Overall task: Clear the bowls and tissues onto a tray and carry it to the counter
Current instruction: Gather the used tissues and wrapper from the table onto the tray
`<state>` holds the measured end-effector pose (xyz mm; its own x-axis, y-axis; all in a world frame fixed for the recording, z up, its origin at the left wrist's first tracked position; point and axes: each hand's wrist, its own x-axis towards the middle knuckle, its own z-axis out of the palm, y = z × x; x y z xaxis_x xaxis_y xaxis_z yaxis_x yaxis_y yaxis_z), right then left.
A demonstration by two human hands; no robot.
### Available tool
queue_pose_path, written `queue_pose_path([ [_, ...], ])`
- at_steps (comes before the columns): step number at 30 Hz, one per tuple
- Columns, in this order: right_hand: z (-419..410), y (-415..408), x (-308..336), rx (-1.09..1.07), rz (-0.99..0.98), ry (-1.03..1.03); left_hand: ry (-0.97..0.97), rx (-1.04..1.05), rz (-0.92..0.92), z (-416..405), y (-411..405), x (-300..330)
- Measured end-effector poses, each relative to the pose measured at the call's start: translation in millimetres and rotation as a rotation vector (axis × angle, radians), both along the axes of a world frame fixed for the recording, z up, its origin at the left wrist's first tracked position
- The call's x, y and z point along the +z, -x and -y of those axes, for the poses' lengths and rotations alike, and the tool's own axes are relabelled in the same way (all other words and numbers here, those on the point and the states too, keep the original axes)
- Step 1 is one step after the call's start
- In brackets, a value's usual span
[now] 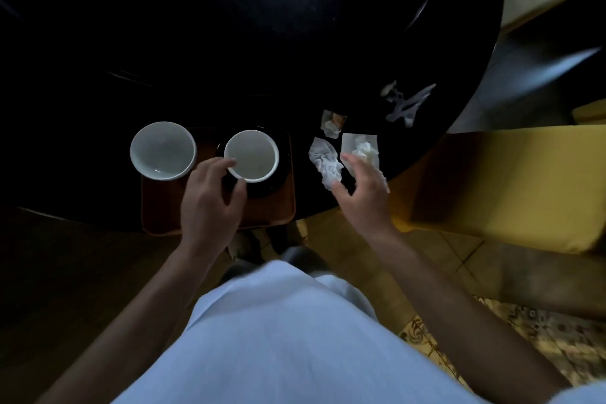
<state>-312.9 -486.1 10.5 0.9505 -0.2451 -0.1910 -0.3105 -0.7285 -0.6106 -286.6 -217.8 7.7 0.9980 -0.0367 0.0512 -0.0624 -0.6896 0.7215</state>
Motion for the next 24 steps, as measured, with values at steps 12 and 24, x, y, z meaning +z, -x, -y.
queue_pose_path([
  [12, 115.6, -30.4, -58.7, 0.382, -0.095, 0.409, -0.356, -0.362, -0.079, 157.1, -8.0, -57.2],
  [24, 130.9, -58.6, -83.2, 0.636, -0.044, 0.440, -0.613, -0.293, -0.246, 198.9, -20.7, -77.2],
])
